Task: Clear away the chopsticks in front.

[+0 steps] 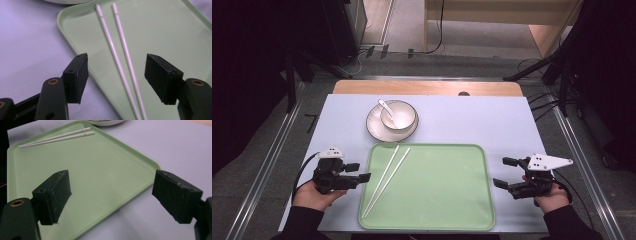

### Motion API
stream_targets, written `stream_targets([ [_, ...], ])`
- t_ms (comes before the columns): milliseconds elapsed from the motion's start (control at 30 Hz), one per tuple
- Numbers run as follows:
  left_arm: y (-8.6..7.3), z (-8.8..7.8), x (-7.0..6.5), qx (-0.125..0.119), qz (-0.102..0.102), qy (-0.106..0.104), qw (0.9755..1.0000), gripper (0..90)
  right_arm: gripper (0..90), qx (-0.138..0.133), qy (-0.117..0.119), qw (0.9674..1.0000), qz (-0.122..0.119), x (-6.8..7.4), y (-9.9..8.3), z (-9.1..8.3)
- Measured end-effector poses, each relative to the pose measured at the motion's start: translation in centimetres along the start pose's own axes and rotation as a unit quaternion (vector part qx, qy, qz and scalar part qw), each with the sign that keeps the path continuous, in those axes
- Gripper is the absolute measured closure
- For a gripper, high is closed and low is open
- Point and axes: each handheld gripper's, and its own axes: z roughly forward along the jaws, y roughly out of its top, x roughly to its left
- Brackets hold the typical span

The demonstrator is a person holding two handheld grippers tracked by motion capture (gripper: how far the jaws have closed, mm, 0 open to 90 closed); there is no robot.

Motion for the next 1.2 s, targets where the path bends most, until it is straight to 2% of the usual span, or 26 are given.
stream_targets([
  [67,-0.3,-0.4,0.5,-0.005,0.0,0.005,1.0,35.6,16.1,0.0,-0.001,1.0,0.001,0.0,0.0,0.0],
  [267,-1.1,-1.6,1.8,-0.02,-0.015,0.021,0.9995,35.1,16.1,0.0,-0.001,1.0,0.001,0.0,0.0,0.0],
  [600,-2.3,-2.8,3.1,-0.036,-0.015,0.045,0.9982,33.4,16.1,0.0,-0.003,1.0,0.002,0.0,-0.1,-0.2],
  [733,-2.4,-3.0,3.4,-0.044,-0.027,0.043,0.9977,32.0,16.1,0.0,-0.003,1.0,0.003,0.1,-0.1,-0.2],
  [967,-2.4,-2.8,3.3,-0.043,-0.026,0.034,0.9982,30.4,16.1,0.0,-0.003,1.0,0.001,0.0,-0.1,-0.2],
  [1200,-2.4,-2.7,3.3,-0.038,-0.025,0.035,0.9983,30.4,16.1,0.002,-0.002,1.0,-0.001,0.0,-0.1,-0.1],
])
